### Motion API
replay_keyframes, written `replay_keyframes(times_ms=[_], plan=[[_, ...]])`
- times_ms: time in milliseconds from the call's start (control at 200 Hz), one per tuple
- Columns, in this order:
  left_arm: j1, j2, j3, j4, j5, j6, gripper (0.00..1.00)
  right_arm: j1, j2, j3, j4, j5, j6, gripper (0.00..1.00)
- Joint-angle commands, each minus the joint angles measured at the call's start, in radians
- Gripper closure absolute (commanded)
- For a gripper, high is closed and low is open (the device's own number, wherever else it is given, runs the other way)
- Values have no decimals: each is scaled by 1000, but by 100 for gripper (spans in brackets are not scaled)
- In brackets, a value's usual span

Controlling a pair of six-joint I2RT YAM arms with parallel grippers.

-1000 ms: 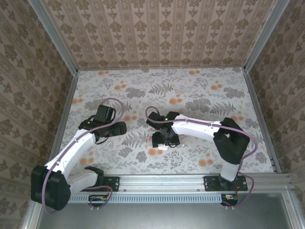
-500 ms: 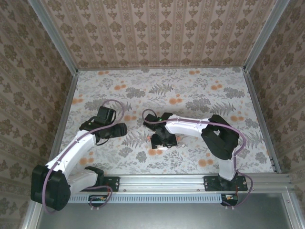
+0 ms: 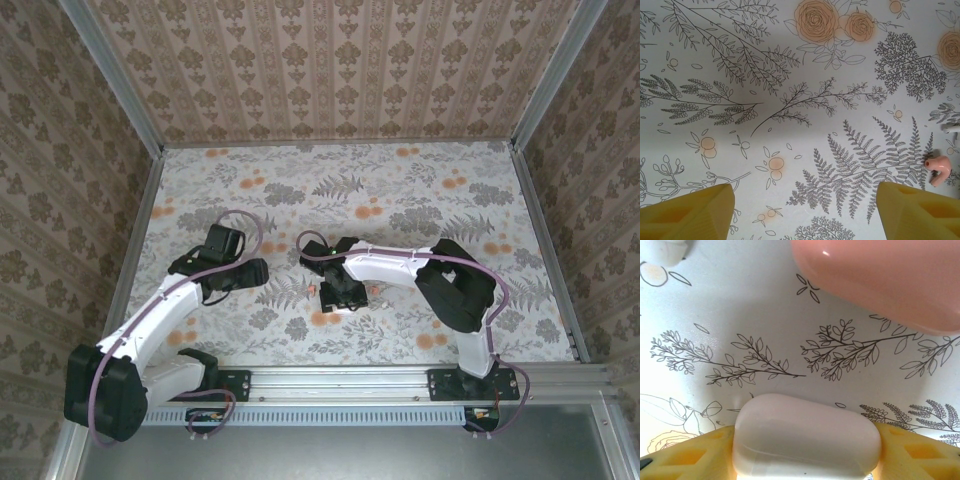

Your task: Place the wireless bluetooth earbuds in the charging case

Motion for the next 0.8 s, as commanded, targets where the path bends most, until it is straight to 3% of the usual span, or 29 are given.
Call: replay_keyframes(times_ms=[0,175,300,440,625,795], plan=[[-14,-30,-19,33,-2,19,24,8,-18,-21,27,20,7,43],[-19,-94,-76,180,47,95,27,8,-118,-79,91,55,24,44],[-26,-170,-132,328,106,169,28,-3,-241,-161,238,81,35,43],[-38,-275,-259,610,221,285,31,-36,-396,-302,555,72,59,43],[-63,-415,-464,987,288,385,40,-78,-545,-469,915,42,77,42],[-128,-479,-512,1038,314,483,40,-87,-622,-564,1134,-9,74,41]])
